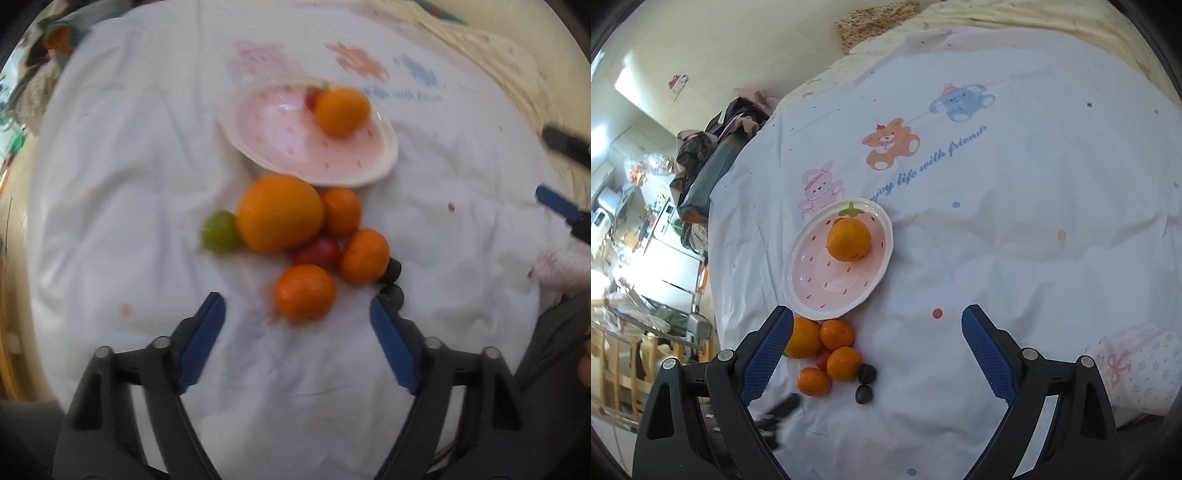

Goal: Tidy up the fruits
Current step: 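Close the left tool on a small tangerine in the pile, then grasp a dark purple plum with the right tool while the left tool lifts the tangerine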

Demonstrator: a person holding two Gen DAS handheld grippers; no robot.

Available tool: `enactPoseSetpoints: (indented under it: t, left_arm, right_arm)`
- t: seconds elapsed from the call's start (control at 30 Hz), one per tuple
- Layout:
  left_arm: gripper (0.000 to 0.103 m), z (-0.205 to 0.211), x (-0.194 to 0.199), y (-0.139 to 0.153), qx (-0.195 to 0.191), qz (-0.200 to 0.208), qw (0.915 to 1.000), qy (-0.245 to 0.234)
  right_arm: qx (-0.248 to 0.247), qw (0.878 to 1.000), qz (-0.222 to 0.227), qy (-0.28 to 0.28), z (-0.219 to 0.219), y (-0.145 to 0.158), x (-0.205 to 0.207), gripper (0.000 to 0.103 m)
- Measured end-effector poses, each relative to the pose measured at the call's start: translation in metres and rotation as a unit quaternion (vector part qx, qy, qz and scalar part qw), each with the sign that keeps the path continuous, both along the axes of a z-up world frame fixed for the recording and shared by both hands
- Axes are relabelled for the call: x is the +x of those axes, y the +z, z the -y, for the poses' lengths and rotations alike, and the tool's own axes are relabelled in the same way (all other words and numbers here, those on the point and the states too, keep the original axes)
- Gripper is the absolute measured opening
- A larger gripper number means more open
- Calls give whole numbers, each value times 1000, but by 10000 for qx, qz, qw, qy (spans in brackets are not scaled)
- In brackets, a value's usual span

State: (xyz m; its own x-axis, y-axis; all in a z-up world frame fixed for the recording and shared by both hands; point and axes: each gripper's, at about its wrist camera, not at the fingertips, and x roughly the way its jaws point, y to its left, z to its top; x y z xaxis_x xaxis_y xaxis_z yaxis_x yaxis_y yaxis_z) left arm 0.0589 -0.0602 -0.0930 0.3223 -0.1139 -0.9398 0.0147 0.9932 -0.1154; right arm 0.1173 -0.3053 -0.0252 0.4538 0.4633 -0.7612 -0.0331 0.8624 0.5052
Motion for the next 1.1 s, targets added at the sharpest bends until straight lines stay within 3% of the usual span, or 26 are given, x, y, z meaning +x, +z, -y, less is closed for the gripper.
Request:
enactPoseSetpoints:
  t: [0.1, 0.2, 0.3, 0.37, 0.47, 0.57, 0.63, 0.9, 1.1]
  left_arm:
    - [63, 12, 7, -11, 59, -74, 9999, -98]
    - [62, 18, 13, -21, 176, -171, 9996, -126]
    - [53, 18, 15, -29, 234, -270, 9993, -71]
    - [52, 18, 17, -31, 243, -256, 9994, -59]
    - [39, 18, 19, -31, 349, -219, 9991, -22]
    - [39, 11, 15, -29, 141, -306, 9994, 39]
    - [38, 8, 12, -26, 225, -325, 9992, 44]
    - [38, 2, 5, 15, 220, -63, 9997, -43]
    - [38, -20, 2, 63, 295, 467, 9985, -3]
  right_arm:
    - [4, 10000, -32, -24, 2, -1, 1, 95]
    - [5, 10000, -40, -62, 4, -2, 2, 95]
    - [82, 9999, -94, -104, 7, -4, 3, 95]
    - [130, 9998, -111, -108, 8, -4, 3, 95]
    - [129, 9998, -106, -66, 6, -4, 5, 95]
    - [109, 9999, -103, -6, 3, -4, 5, 95]
    - [116, 9999, -91, 28, 1, -4, 5, 95]
    - [45, 9999, -32, 116, -5, -2, 4, 95]
    - [-64, 9998, -3, 189, -10, -2, 4, 95]
